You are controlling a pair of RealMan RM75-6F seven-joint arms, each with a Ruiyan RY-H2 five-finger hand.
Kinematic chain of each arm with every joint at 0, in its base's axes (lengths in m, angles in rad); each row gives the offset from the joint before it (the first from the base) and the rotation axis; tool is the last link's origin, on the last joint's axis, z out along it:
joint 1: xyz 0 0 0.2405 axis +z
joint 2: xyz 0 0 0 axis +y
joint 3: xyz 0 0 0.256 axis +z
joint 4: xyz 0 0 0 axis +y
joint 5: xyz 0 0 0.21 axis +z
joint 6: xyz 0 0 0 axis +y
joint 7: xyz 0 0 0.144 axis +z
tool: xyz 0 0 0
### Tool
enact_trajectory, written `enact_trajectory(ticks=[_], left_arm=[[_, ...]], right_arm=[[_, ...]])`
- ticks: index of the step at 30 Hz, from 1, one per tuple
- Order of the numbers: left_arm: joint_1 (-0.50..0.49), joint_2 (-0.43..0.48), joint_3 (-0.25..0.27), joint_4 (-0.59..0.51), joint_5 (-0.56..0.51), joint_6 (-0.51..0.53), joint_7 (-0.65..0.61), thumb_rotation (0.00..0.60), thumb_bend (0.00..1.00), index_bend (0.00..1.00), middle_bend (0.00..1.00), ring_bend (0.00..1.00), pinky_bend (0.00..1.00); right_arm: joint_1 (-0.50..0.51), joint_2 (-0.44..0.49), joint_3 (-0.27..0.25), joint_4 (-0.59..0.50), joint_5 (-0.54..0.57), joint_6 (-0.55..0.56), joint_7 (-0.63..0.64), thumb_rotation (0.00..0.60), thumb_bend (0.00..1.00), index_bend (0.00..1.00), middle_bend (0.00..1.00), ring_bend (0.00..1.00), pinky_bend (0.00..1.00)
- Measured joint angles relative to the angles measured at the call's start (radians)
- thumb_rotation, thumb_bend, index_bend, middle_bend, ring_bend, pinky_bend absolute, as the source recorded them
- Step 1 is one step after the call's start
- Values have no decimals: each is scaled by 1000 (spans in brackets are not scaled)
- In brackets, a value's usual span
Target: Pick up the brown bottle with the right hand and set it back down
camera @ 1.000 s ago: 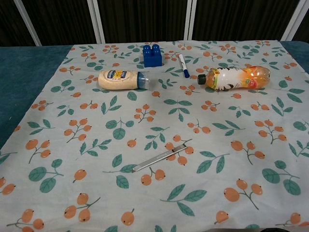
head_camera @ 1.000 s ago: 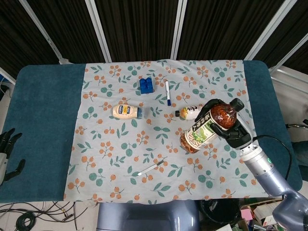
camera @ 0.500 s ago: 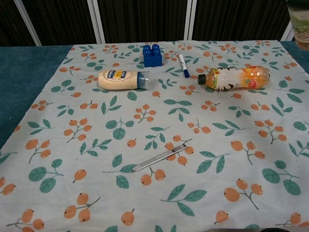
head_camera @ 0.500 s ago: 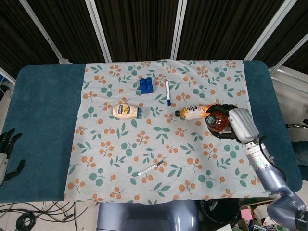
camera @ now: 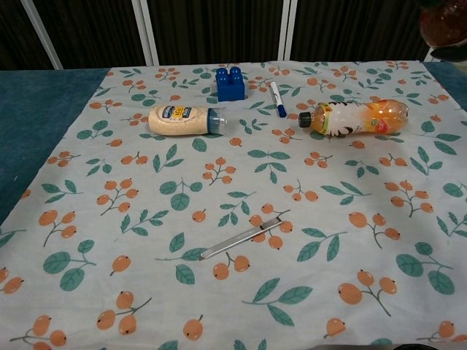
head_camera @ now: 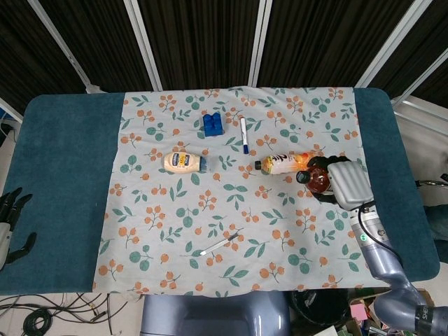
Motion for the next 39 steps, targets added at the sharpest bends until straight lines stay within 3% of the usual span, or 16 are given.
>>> enact_trajectory(ticks=[2,10,13,17,22,29,39], left_arm=[[0,0,1,0,1,0,1,600,394,113,5,12,156],[1,0,1,-1,-1,0,5,600,394,113,5,11,156],[0,0,1,-1,-3,-2,6,600,394,112,5,11,156],[-2,1,0,-1,-8,-8,10,600,394,112,5,11,160],[-2,2,0,-3,-11,-9,12,600,394,112,5,12,166],[-3,3,0,-4,-14,-13,19,600,394,112,5,12,167],[-5,3,-1,-5,-19,-17,25,600,394,112,5,12,168]], right_arm=[[-7,12,12,-15,-14,-29,141,600,449,705,575,687,811],[-37,52,34,-25,-158,-124,1004,600,449,705,572,682,804],[-40,52,24,9,-250,-137,1266,600,449,705,572,682,804],[-41,24,-2,100,-388,-123,1463,600,449,705,572,682,801],[-42,-56,-26,196,-418,-80,1467,600,449,705,572,682,798],[-32,-211,-62,367,-341,-25,1242,600,454,705,572,682,797],[-17,-393,-59,513,-218,35,1003,600,454,705,572,682,797]])
